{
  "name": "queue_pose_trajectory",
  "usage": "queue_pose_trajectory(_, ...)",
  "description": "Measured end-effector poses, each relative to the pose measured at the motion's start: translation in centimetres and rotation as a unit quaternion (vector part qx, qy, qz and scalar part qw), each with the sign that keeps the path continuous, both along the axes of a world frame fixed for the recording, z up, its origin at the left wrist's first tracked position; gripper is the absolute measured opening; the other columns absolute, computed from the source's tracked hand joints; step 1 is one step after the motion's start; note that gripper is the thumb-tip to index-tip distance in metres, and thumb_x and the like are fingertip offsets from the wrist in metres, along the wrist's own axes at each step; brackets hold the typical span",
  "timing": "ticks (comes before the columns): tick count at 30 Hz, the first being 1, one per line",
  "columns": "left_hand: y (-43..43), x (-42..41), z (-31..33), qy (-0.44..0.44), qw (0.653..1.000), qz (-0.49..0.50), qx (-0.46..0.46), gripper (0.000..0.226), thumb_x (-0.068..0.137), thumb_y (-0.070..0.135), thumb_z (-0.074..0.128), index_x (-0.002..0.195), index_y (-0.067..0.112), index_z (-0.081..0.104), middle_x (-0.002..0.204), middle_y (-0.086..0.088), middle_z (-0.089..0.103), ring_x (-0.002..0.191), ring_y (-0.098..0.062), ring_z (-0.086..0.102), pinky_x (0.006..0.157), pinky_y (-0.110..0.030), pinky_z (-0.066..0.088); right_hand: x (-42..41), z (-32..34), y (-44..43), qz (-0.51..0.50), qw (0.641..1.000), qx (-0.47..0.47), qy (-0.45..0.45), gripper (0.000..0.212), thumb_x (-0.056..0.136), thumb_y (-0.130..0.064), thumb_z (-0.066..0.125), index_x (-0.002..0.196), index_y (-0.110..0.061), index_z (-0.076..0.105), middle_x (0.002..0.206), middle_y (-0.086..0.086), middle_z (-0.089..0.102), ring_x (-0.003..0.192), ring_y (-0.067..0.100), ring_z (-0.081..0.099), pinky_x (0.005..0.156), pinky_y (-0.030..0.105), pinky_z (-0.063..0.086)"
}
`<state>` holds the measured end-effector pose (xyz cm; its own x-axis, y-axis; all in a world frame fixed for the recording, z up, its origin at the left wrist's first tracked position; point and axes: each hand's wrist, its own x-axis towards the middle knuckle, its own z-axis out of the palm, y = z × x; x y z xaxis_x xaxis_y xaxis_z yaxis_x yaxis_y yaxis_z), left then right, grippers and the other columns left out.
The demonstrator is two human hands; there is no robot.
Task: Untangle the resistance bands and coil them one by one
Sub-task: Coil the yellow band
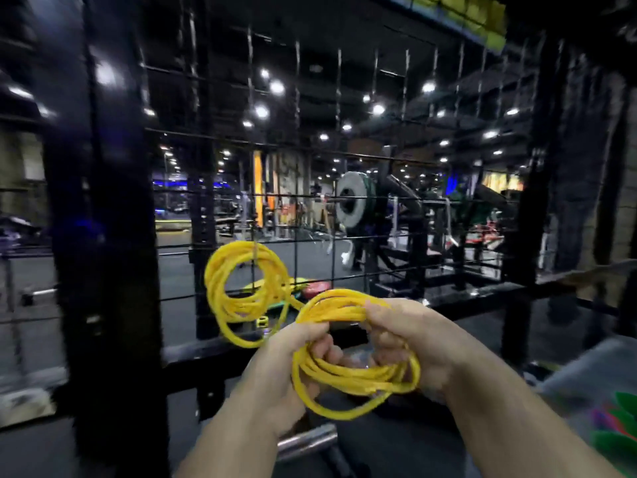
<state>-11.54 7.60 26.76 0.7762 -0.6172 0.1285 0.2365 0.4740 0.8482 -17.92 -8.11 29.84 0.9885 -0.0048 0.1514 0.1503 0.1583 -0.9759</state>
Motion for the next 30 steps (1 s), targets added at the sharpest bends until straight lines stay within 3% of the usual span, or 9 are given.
queue_pose_trajectory(5,3.5,1.2,0.9,-0.087,0.996,0.021,-0.015,0.019,0.072,0.013,0.069,0.058,0.014,0.058,0.053,-0.001,0.045,0.052,-0.015,0.055,0.065,-0.033,0.052,2.4,1.7,3.4,0.028,0.998,0.04,-0.033,0.032,0.078,-0.04,0.057,0.069,-0.012,0.046,0.042,-0.007,0.028,0.038,0.01,0.036,0.051,0.025,0.045)
queue_pose_trajectory(7,4.6,1.6,1.7,-0.141,0.988,0.052,-0.017,0.02,0.076,0.022,0.069,0.058,0.017,0.062,0.057,-0.001,0.045,0.055,-0.014,0.053,0.054,-0.026,0.051,3.5,2.5,4.0,0.051,0.997,0.033,-0.052,0.038,0.077,-0.042,0.069,0.073,-0.012,0.045,0.044,-0.007,0.03,0.039,0.009,0.038,0.053,0.027,0.049)
queue_pose_trajectory(10,5.9,1.9,3.3,-0.197,0.974,0.107,-0.021,0.023,0.08,0.031,0.065,0.082,0.009,0.057,0.057,0.003,0.052,0.052,-0.01,0.055,0.05,-0.024,0.045,4.9,3.9,4.9,0.087,0.993,0.039,-0.073,0.046,0.06,-0.04,0.089,0.072,-0.012,0.056,0.049,-0.005,0.035,0.041,0.008,0.041,0.053,0.027,0.051)
queue_pose_trajectory(13,6.2,2.6,4.8,-0.231,0.958,0.171,-0.001,0.028,0.083,0.038,0.056,0.08,0.011,0.054,0.057,0.002,0.053,0.051,-0.014,0.052,0.054,-0.029,0.04,6.0,5.7,6.2,0.046,0.995,0.036,-0.076,0.03,0.073,-0.034,0.069,0.077,-0.012,0.049,0.049,-0.004,0.033,0.04,0.008,0.039,0.047,0.025,0.047)
queue_pose_trajectory(16,6.0,3.9,6.2,-0.239,0.938,0.248,0.039,0.032,0.096,0.037,0.051,0.077,0.012,0.054,0.055,0.003,0.051,0.049,-0.015,0.047,0.054,-0.03,0.038,7.6,7.0,7.3,0.0,0.996,0.009,-0.086,0.03,0.072,-0.036,0.067,0.081,-0.013,0.05,0.051,-0.004,0.035,0.041,0.009,0.037,0.046,0.025,0.043)
queue_pose_trajectory(21,5.6,5.9,7.4,-0.216,0.915,0.328,0.096,0.034,0.098,0.038,0.047,0.074,0.016,0.059,0.055,0.006,0.054,0.058,-0.021,0.05,0.06,-0.035,0.037,9.7,7.8,8.0,-0.033,0.997,0.0,-0.068,0.026,0.094,-0.031,0.06,0.076,-0.013,0.052,0.053,-0.004,0.036,0.042,0.008,0.036,0.043,0.023,0.041)
queue_pose_trajectory(24,5.7,6.5,7.8,-0.187,0.909,0.347,0.133,0.032,0.096,0.037,0.048,0.078,0.015,0.061,0.06,0.002,0.057,0.058,-0.02,0.051,0.058,-0.033,0.036,10.6,7.9,8.3,-0.045,0.998,0.0,-0.046,0.029,0.095,-0.031,0.06,0.074,-0.013,0.051,0.053,-0.004,0.035,0.041,0.008,0.036,0.042,0.023,0.042)
queue_pose_trajectory(30,6.7,7.2,7.6,-0.042,0.962,0.264,0.055,0.029,0.096,0.033,0.054,0.08,0.01,0.064,0.052,0.001,0.057,0.049,-0.017,0.053,0.049,-0.027,0.045,11.6,7.5,8.6,-0.029,0.999,0.012,0.022,0.029,0.092,-0.03,0.065,0.073,-0.013,0.051,0.053,-0.003,0.037,0.04,0.007,0.036,0.041,0.021,0.043)
